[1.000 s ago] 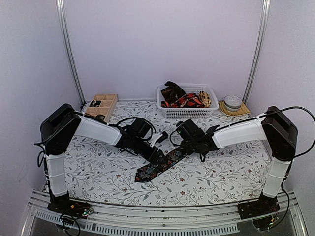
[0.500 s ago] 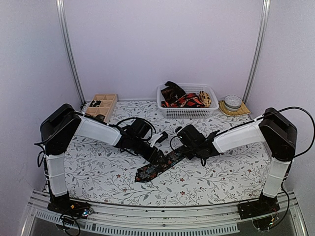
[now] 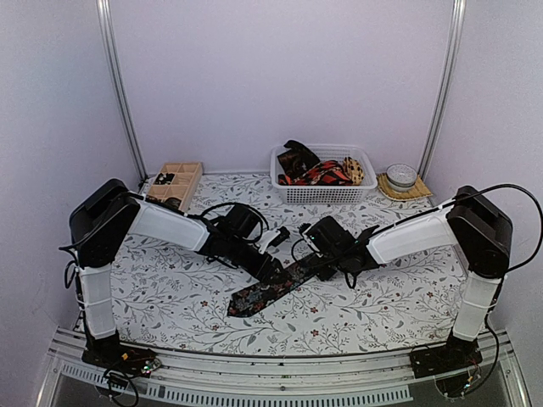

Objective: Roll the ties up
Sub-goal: Roll the tie at the center of the board.

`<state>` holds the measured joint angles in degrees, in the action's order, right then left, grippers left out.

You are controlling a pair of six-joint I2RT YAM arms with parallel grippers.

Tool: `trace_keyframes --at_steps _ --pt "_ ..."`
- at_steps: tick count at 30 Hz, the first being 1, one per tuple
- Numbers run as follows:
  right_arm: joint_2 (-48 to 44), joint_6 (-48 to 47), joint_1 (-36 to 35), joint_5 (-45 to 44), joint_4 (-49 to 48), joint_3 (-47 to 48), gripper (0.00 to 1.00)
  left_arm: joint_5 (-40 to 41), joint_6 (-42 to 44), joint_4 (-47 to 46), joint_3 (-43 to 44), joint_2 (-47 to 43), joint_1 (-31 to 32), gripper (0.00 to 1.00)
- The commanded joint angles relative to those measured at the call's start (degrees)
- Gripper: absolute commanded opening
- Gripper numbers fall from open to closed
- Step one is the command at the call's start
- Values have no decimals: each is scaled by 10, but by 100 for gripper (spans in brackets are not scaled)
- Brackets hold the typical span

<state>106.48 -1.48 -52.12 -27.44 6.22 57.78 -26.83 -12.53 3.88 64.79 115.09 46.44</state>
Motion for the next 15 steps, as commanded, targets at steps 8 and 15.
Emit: trace_keyframes --at_steps 8,15 --pt "-92 8 -5 53 57 30 84 18 -15 120 -16 57 6 60" --pt "-113 12 1 99 70 44 85 16 -15 120 -12 61 6 60"
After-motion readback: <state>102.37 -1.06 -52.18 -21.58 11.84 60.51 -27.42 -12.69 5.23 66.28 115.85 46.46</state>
